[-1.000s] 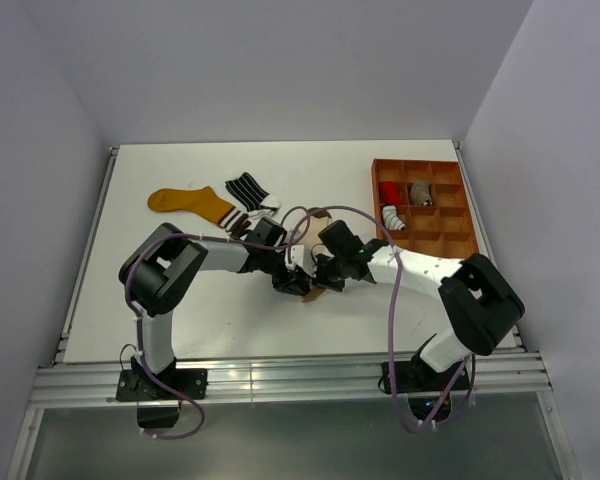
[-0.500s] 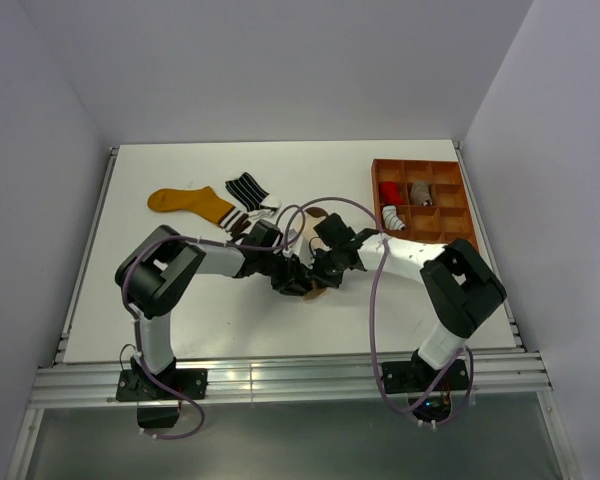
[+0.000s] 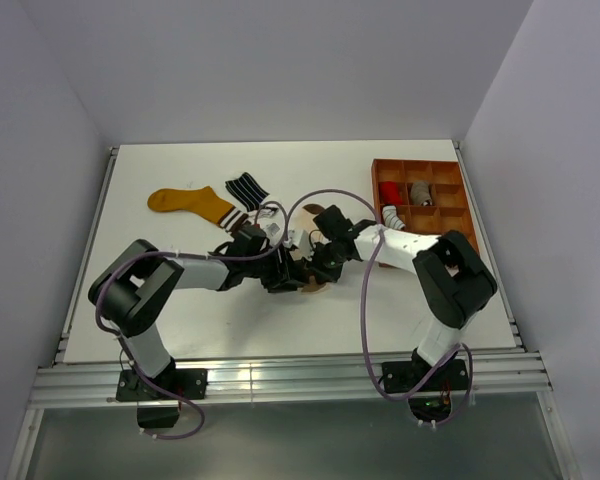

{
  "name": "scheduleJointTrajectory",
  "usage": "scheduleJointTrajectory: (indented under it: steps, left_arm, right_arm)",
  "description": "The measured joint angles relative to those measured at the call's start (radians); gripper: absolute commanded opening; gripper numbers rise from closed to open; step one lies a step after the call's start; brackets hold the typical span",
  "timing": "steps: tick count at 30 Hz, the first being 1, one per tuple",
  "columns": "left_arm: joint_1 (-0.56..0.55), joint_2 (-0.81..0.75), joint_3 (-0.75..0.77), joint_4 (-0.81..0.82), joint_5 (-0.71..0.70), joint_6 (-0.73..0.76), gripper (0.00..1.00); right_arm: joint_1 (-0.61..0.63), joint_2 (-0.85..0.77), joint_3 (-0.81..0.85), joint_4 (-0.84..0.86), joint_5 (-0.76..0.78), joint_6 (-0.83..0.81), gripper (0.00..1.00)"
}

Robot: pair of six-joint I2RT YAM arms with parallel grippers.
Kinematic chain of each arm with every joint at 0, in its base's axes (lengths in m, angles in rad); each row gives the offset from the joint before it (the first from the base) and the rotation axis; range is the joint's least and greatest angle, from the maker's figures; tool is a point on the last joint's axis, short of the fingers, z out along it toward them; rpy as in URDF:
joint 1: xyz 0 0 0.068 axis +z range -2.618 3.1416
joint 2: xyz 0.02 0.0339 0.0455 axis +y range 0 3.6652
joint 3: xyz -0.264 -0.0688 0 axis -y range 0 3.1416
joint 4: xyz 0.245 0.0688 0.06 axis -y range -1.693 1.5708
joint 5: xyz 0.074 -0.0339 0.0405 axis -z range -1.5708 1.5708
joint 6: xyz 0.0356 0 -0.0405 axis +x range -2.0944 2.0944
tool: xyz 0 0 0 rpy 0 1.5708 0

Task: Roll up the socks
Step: Roll the sock at the center of the board.

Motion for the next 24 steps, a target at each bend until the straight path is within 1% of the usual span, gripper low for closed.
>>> scheduleJointTrajectory:
  steps: [9, 24]
  left_arm:
    - [0.002, -0.010, -0.025, 0.066, -0.070, 0.040, 0.54]
    - [-0.014, -0.025, -0.050, 0.126, -0.127, 0.138, 0.57]
  right_arm:
    - [-0.009, 0.031, 0.040, -0.042, -0.011, 0.000, 0.08]
    - [-0.016, 0.054, 0.073, -0.084, -0.026, -0.002, 0.08]
